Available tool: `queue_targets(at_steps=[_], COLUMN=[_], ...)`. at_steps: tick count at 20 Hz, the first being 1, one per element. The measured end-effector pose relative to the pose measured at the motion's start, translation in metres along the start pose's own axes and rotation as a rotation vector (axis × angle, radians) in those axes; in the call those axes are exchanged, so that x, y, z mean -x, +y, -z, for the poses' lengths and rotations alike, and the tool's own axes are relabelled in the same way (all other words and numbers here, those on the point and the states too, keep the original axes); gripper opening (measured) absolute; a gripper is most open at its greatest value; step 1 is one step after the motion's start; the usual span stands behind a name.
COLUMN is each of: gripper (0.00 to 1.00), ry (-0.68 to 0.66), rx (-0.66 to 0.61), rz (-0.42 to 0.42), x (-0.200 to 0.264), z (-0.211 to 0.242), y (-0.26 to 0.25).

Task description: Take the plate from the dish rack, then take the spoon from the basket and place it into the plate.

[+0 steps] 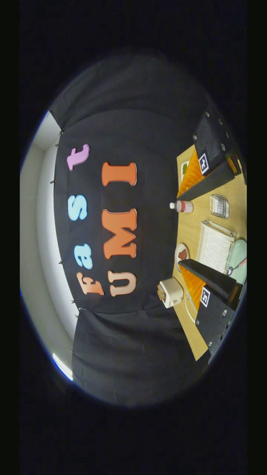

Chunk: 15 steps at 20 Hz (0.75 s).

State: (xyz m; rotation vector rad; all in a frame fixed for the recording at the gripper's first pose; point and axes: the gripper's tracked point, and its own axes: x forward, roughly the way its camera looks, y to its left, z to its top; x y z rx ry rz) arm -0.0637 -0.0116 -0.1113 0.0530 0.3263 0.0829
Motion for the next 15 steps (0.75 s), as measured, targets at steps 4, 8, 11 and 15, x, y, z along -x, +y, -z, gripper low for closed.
queue_targets(at_steps=[4, 8, 11, 15], gripper=[0.95, 0.95, 0.96, 0.97], ry=[-0.116, -0.190, -0.228, -0.254], rx=[0.008, 0.033, 0.040, 0.078], rz=[0.033, 0.074, 0.092, 0.122], x=[0.003, 0.007, 0.009, 0.011], z=[-0.039, -0.064, -0.079, -0.079], y=[-0.009, -0.024, -0.030, -0.043])
